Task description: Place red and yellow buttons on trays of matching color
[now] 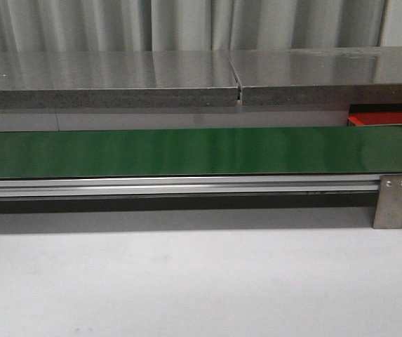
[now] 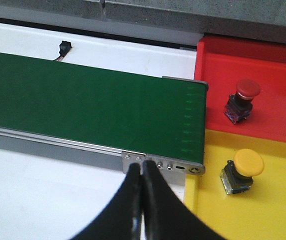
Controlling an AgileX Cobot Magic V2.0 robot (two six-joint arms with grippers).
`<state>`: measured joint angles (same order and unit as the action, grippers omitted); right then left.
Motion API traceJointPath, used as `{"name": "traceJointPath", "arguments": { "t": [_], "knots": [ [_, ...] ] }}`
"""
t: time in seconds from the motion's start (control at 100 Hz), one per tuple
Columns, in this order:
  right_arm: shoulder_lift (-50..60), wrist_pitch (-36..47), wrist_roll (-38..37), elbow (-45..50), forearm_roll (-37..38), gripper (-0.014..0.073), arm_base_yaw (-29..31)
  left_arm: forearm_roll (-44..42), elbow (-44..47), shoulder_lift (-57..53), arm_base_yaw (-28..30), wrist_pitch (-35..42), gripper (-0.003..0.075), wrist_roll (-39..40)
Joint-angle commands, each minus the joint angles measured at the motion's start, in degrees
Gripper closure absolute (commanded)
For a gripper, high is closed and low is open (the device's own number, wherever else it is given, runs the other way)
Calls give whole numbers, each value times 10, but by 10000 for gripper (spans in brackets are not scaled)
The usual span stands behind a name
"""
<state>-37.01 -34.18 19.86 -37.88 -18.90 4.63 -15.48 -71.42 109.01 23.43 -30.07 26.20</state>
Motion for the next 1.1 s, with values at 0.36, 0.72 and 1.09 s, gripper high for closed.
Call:
{"name": "traceJointPath", "arguments": {
  "t": [0.36,0.72,1.09],
  "knots": [
    [2,36,6,-15,-7,662,-1,-17,-17,-28,1,23,502,6],
    [2,36,6,-15,-7,662,-1,-26,-17,-105,1,6,739,6],
    [2,36,6,-15,-7,662,-1,-1,-17,-224,-41,-30,739,-17]
  ]
}}
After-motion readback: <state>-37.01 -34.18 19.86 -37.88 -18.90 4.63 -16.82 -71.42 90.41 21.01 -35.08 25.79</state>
